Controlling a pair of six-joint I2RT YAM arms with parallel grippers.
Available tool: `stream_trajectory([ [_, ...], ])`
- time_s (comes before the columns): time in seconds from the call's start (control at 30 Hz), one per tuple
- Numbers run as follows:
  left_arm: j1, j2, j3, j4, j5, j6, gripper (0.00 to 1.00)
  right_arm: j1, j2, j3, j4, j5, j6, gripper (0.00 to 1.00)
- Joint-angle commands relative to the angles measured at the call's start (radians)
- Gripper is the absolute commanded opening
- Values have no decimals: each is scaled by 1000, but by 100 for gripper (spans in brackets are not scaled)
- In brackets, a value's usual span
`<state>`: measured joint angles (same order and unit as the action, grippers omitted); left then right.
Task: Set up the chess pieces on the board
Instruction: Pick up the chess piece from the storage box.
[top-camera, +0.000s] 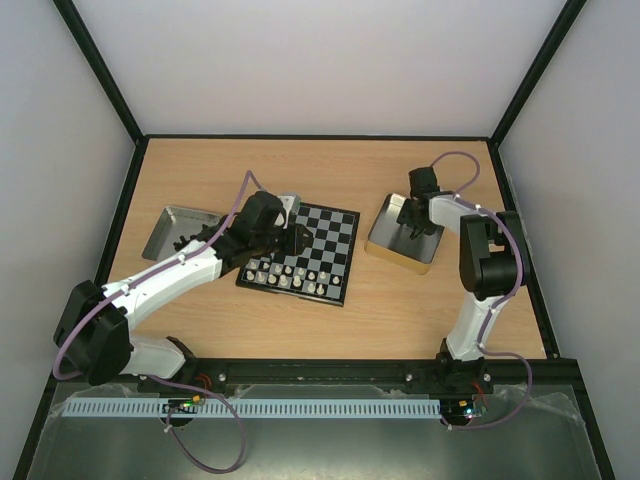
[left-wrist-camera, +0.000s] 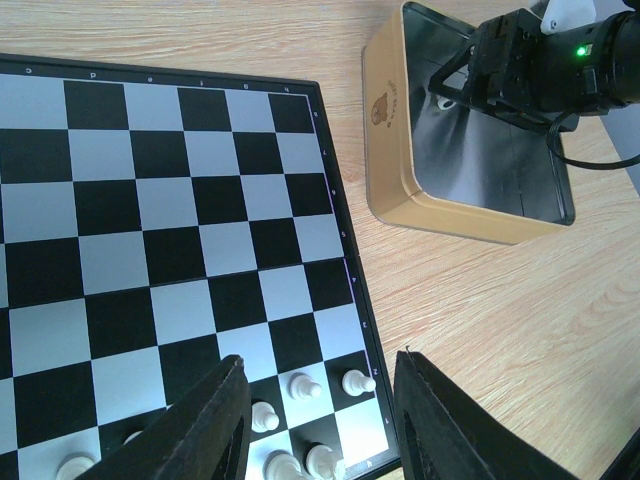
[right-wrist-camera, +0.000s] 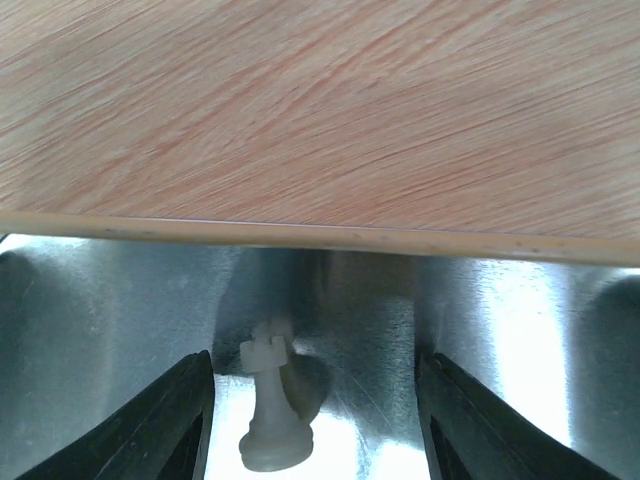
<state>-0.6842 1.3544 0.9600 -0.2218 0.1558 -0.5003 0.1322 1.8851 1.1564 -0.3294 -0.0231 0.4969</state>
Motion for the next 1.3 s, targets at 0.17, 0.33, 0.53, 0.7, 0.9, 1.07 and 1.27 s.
stream_trajectory([
  [0.17,5,-2,-2,18,3,4,42,6,-13,-23,-33,-64,-78,49],
  [0.33,5,3,-1,21,11,4,42,18,-5,-28,-42,-44,-98,38],
  [0.53,5,1,-1,19,13,2,42,29,7,-12,-38,-33,-114,19],
  [0.7,5,0,0,19,15,-4,42,38,-25,-36,-12,-22,-106,5],
  [0.9,5,3,20,15,30,-16,43,39,-182,-122,89,-52,-101,3],
  [1.07,5,12,71,17,84,-46,51,55,-380,-239,213,-217,-113,4],
  [1.27,7,39,170,44,207,-114,69,111,-593,-354,391,-560,-127,5],
])
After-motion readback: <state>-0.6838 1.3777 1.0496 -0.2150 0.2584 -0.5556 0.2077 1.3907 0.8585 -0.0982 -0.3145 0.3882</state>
